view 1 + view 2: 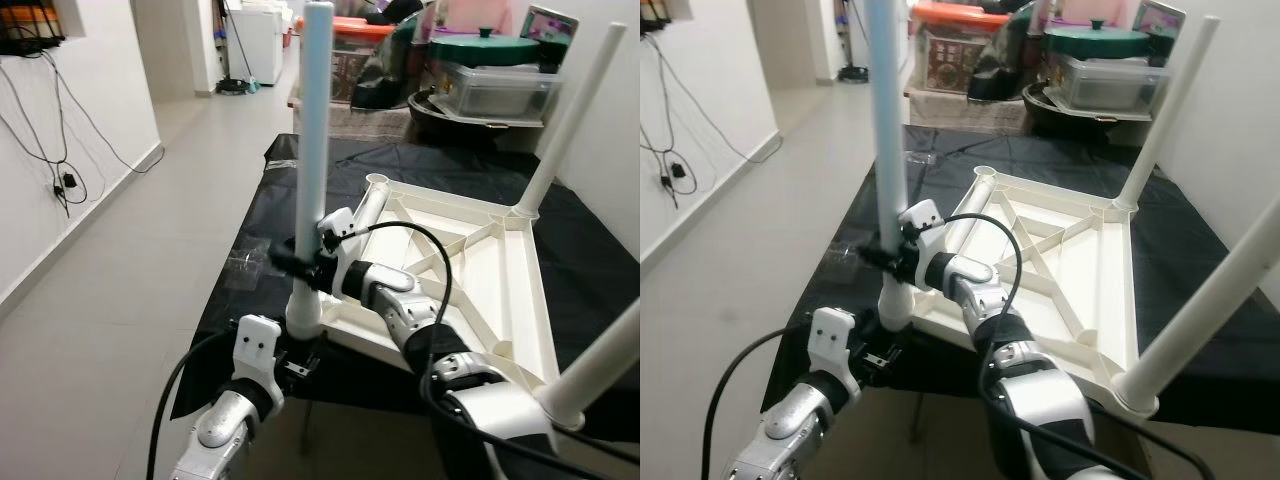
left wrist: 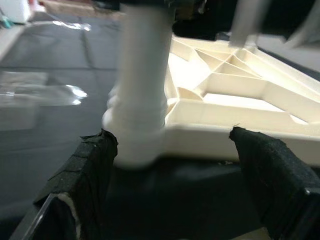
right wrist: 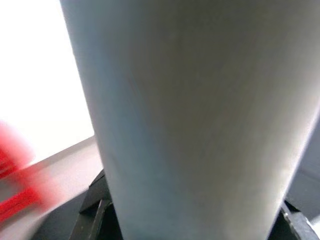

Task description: Building children table

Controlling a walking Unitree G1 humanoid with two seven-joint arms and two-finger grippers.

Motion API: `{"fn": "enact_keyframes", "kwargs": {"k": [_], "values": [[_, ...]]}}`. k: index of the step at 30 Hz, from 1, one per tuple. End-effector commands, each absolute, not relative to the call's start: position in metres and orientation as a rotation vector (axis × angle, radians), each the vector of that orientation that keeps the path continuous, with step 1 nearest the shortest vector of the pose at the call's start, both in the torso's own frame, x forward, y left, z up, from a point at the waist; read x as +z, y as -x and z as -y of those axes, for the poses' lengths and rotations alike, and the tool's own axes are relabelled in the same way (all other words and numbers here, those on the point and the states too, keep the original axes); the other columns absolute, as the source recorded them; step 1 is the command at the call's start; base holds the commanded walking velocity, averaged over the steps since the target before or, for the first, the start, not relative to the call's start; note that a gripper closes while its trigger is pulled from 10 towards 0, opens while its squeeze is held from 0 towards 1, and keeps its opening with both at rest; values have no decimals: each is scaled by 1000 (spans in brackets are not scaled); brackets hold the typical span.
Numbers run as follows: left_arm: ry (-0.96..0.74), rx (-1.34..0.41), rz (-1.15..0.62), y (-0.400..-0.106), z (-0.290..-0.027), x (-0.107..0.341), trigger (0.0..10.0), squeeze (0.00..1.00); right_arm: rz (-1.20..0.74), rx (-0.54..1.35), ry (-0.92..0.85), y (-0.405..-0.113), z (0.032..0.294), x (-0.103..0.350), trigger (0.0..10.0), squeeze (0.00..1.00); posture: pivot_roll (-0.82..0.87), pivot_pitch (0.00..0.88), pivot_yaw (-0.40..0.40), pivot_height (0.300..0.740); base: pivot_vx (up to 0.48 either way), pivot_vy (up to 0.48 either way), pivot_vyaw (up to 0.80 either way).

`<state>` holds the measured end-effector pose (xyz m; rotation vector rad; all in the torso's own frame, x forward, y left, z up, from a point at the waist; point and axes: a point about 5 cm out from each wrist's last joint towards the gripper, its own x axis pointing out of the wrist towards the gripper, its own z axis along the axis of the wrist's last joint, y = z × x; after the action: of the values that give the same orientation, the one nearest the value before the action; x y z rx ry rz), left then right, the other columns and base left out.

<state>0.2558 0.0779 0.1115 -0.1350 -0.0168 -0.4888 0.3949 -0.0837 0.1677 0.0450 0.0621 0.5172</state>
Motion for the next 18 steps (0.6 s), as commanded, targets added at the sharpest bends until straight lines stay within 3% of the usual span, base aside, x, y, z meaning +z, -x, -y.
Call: {"fn": "enact_keyframes", "kwargs": {"k": [1, 2, 4, 5, 8, 14, 15, 18], "values": [[135, -488, 14, -256, -78, 110, 10000, 0, -139, -24, -102, -395, 148, 144, 0, 0, 155, 0, -74, 740, 0, 0, 0], [135, -488, 14, -256, -78, 110, 10000, 0, -139, -24, -102, -395, 148, 144, 0, 0, 155, 0, -74, 740, 0, 0, 0], [134, -491, 13, -256, -78, 110, 10000, 0, -126, -202, -108, -389, 163, 140, 0, 0, 143, 0, -68, 740, 0, 0, 0], [134, -491, 13, -256, -78, 110, 10000, 0, -126, -202, -108, -389, 163, 140, 0, 0, 143, 0, -68, 740, 0, 0, 0], [133, -493, 13, -256, -77, 110, 10000, 0, -132, -440, -181, -369, 160, 124, 0, 0, 148, 0, -70, 740, 0, 0, 0], [134, -490, 15, -256, -77, 110, 10000, 0, -147, -346, -278, -366, 126, 117, 0, 0, 145, 0, -68, 740, 0, 0, 0], [134, -490, 15, -257, -77, 110, 10000, 0, -110, -218, -293, -369, 112, 122, 10000, 1000, 142, 0, -66, 740, 0, 0, 0], [136, -491, 14, -257, -78, 110, 10000, 0, -52, -72, -286, -371, 96, 131, 10000, 1000, 138, 0, -67, 740, 0, 0, 0]]}}
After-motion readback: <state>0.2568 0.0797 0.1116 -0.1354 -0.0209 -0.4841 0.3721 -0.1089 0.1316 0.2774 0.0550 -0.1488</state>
